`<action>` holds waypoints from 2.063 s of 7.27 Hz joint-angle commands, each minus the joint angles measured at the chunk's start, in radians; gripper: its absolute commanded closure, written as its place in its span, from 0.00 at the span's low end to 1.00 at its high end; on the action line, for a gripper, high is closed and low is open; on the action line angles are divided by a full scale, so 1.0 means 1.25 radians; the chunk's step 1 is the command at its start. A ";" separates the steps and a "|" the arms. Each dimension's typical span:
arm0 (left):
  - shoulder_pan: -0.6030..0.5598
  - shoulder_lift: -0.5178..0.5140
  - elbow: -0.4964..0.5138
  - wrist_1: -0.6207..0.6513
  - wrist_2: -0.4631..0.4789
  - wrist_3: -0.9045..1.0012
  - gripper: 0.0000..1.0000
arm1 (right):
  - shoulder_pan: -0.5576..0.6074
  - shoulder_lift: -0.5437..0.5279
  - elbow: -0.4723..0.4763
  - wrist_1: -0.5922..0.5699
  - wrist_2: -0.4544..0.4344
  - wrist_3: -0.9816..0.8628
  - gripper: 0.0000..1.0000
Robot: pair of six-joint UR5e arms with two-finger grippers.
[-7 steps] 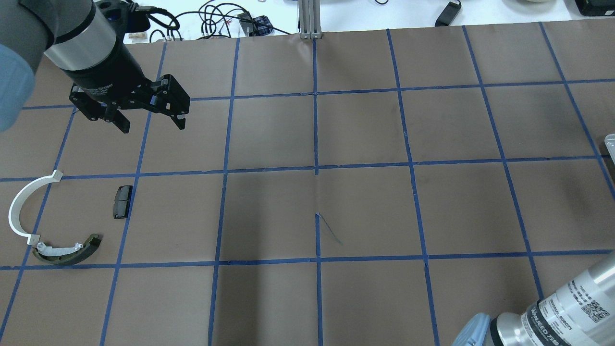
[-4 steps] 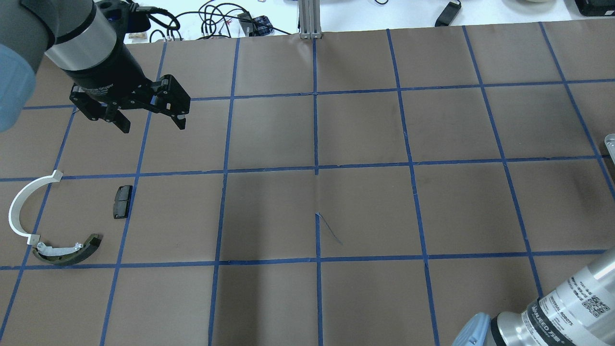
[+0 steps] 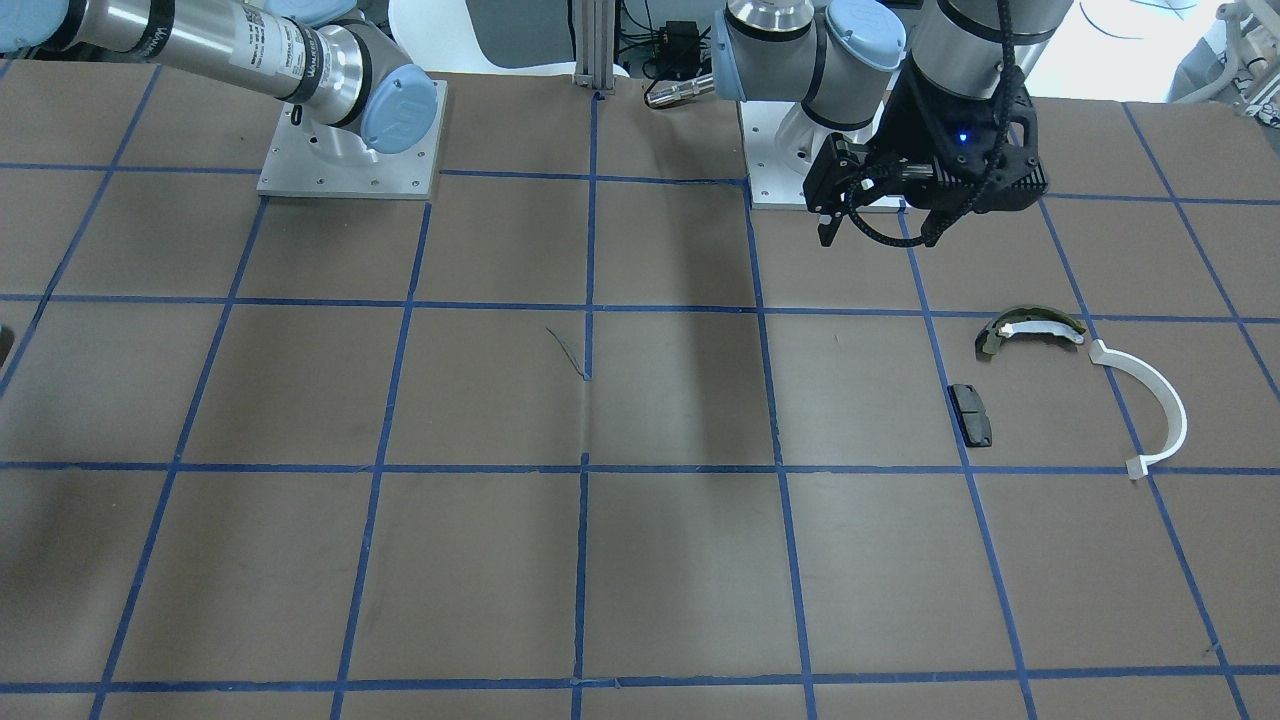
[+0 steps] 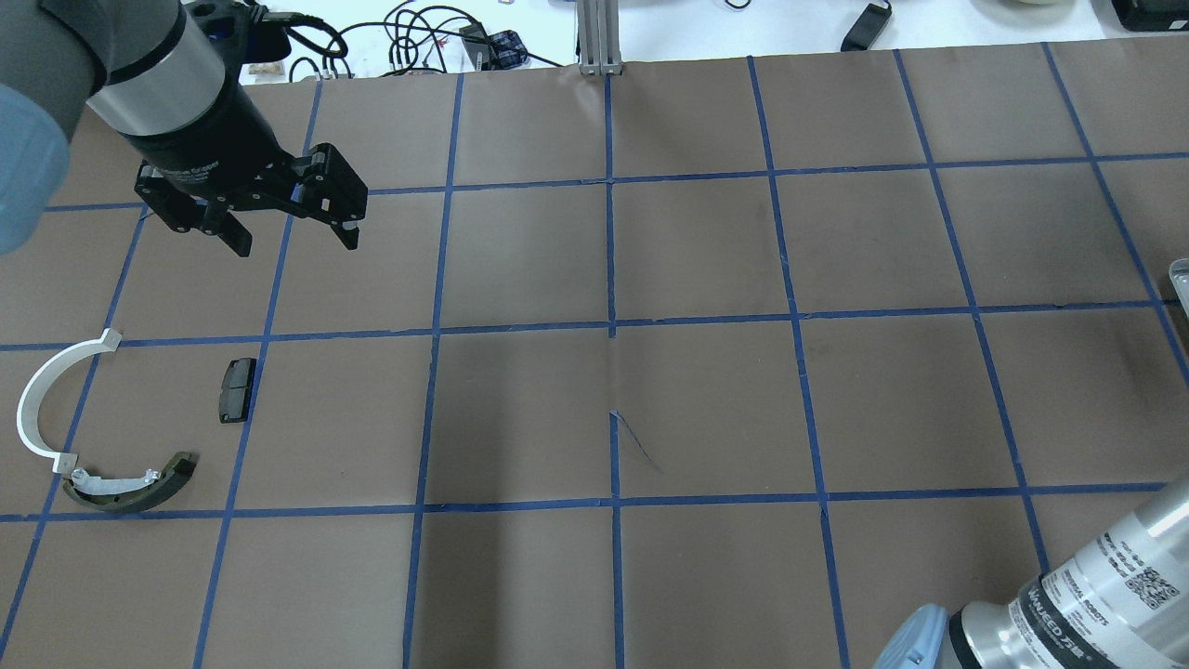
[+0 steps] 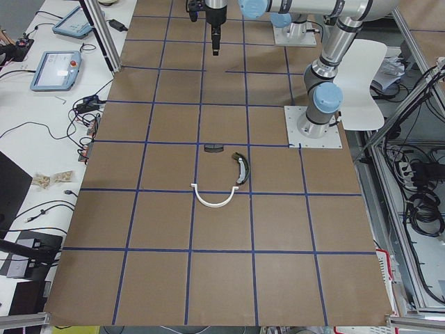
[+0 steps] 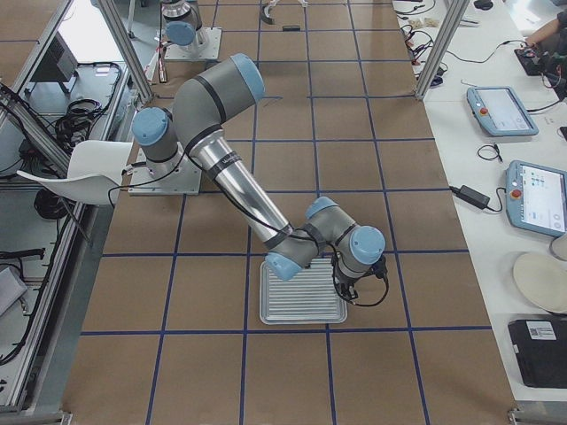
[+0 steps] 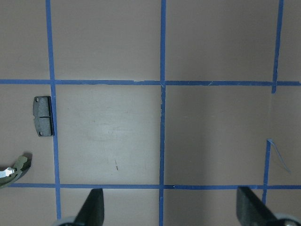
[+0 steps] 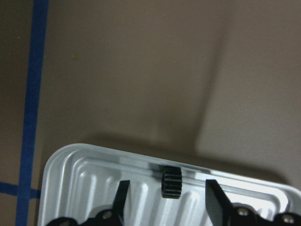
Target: Place bearing gear from tray to pile
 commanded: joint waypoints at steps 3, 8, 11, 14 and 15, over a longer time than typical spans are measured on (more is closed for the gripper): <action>0.000 0.000 0.000 0.001 0.000 -0.001 0.00 | 0.000 0.001 0.001 0.000 0.000 0.000 0.97; 0.000 0.002 0.001 0.001 0.000 -0.001 0.00 | 0.012 -0.091 0.006 0.092 -0.003 0.047 1.00; 0.000 0.002 0.000 0.001 0.000 -0.002 0.00 | 0.127 -0.175 0.021 0.247 0.059 0.223 1.00; -0.001 0.002 0.001 0.001 0.000 -0.002 0.00 | 0.349 -0.266 0.100 0.251 0.060 0.502 1.00; -0.001 0.002 0.000 0.001 0.001 -0.001 0.00 | 0.432 -0.295 0.138 0.248 0.066 0.611 1.00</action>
